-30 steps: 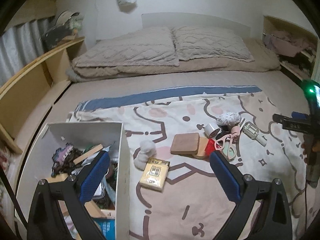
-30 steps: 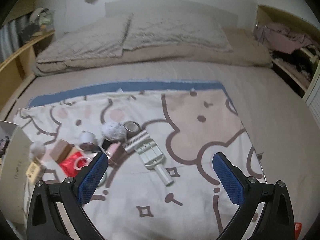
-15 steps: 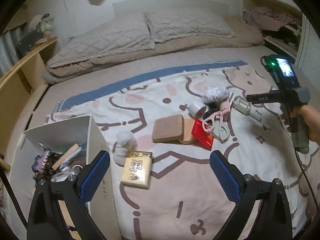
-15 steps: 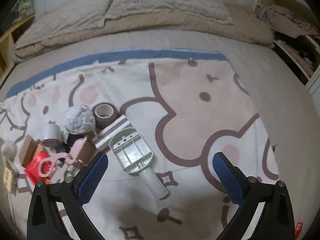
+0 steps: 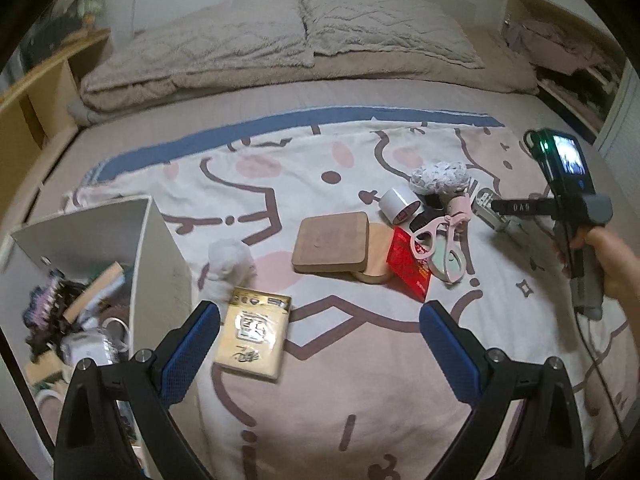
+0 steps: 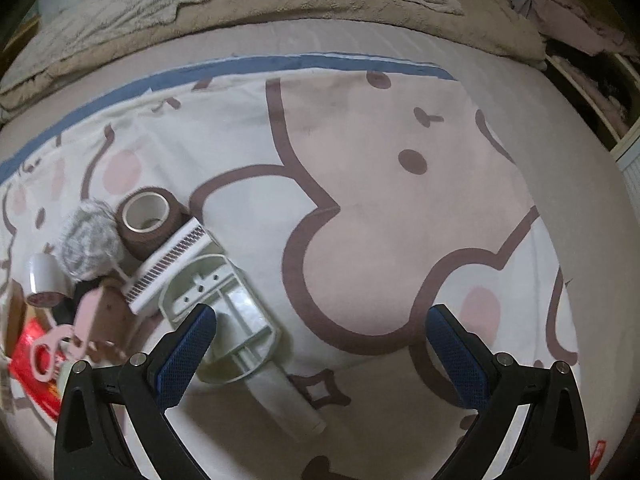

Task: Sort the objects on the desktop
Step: 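Move the left gripper toward the yellow tissue pack while the right approaches the pale green holder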

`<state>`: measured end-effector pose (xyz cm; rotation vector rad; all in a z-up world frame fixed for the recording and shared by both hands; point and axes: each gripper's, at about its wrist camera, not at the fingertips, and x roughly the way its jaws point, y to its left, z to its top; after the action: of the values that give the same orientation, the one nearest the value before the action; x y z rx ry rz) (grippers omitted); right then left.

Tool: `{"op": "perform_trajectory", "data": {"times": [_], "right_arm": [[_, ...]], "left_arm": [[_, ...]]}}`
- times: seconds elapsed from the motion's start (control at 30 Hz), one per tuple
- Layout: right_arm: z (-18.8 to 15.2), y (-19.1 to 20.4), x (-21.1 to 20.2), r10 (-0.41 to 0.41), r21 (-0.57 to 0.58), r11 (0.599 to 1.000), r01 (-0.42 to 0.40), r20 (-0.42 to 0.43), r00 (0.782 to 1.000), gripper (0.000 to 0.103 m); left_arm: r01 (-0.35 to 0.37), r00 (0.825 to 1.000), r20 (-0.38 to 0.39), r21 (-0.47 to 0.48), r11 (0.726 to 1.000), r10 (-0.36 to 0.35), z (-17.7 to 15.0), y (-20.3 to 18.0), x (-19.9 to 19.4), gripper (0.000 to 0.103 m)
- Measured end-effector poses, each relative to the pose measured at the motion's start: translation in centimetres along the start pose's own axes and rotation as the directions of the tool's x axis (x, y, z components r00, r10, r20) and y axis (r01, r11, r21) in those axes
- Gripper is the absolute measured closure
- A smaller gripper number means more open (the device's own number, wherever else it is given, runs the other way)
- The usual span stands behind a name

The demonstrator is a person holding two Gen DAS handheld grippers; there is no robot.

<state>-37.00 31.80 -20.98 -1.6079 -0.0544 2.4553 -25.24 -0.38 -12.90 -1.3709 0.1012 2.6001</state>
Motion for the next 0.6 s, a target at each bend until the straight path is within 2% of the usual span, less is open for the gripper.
{"op": "perform_trajectory", "data": {"times": [0.23, 0.33, 0.47, 0.6], "right_arm": [[-1.4, -0.5, -0.3, -0.003, -0.046, 0.999, 0.003, -0.018, 1.000, 0.000], [-2.4, -1.0, -0.6, 0.009, -0.060, 0.998, -0.010, -0.015, 1.000, 0.000], [-3.6, -1.2, -1.2, -0.007, -0.116, 0.993, 0.008, 0.009, 1.000, 0.000], [-4.8, -2.3, -1.6, 0.020, -0.109, 0.994, -0.020, 0.003, 1.000, 0.000]], "left_arm": [[-0.027, 0.997, -0.068, -0.062, 0.998, 0.023, -0.2, 0.7, 2.4, 0.002], [-0.085, 0.994, -0.067, -0.054, 0.995, 0.082, -0.6, 0.8, 3.2, 0.002], [-0.171, 0.984, -0.056, 0.007, 0.985, 0.172, -1.0, 0.6, 4.2, 0.002], [-0.226, 0.973, -0.045, 0.054, 0.973, 0.228, -1.3, 0.2, 4.9, 0.002]]}}
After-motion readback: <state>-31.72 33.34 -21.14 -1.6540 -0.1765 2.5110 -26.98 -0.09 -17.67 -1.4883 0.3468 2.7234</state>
